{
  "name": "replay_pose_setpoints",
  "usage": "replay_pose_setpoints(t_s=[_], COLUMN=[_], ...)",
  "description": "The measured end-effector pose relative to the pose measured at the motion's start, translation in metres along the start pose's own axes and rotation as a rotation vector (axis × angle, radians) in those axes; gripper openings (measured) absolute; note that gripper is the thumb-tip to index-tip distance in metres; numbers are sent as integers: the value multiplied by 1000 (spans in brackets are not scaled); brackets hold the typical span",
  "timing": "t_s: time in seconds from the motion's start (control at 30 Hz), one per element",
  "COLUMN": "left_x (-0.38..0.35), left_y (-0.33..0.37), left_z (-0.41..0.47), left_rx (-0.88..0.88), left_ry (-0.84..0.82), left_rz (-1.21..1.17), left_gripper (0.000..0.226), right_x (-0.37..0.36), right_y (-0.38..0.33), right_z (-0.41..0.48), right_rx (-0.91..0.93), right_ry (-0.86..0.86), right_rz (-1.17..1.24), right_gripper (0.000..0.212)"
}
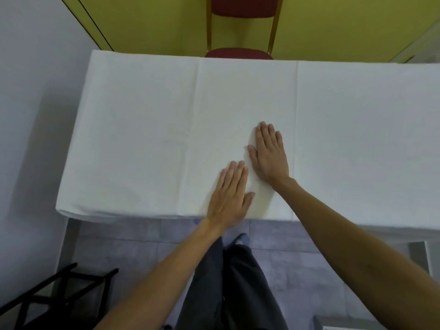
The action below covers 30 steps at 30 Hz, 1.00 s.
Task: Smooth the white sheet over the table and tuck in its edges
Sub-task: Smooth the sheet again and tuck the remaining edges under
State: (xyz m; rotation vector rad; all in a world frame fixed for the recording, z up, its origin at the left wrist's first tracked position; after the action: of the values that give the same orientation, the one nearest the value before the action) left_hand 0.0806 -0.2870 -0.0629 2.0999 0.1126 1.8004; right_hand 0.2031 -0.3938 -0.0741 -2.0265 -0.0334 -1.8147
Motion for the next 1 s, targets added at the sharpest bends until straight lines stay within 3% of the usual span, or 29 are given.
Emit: replay_pose_setpoints(t_s=[0.17, 0.47, 0.7, 0.77, 0.93, 1.0], left_x=[24, 81, 102, 103, 91, 90], left_y=[-80, -262, -315, -306, -258, -269], left_z=[-38, -121, -141, -130, -85, -83], left_rx=[-8, 272, 402, 396, 62, 32], left_ry=[-49, -39, 9, 48, 12, -29], left_rz=[105, 171, 113, 42, 20, 51], left_gripper=[63, 74, 88, 85, 68, 66], right_x=[0, 1, 1, -1, -47, -66], right_y=[1, 0, -10, -35, -194, -250], right_z=[-1, -1, 0, -5, -31, -35], right_rx=[1, -24, -127, -181, 40, 60], right_ry=[27, 28, -31, -47, -105, -98], right_rz=[0, 9, -74, -98, -15, 35], right_gripper=[62, 63, 71, 74, 68, 64])
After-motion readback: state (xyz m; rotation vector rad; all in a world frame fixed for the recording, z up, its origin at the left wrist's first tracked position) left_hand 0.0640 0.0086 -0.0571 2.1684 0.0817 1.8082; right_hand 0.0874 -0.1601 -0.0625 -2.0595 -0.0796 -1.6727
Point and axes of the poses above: each hand's wrist, its own z-axis towards the middle knuckle, its own x-axis out of the back of the hand, y = z × x, the point moved 6 cm from there along z, towards the middle knuckle, and after that the axes turned 1 degree about -z, right-handed, at the moved point
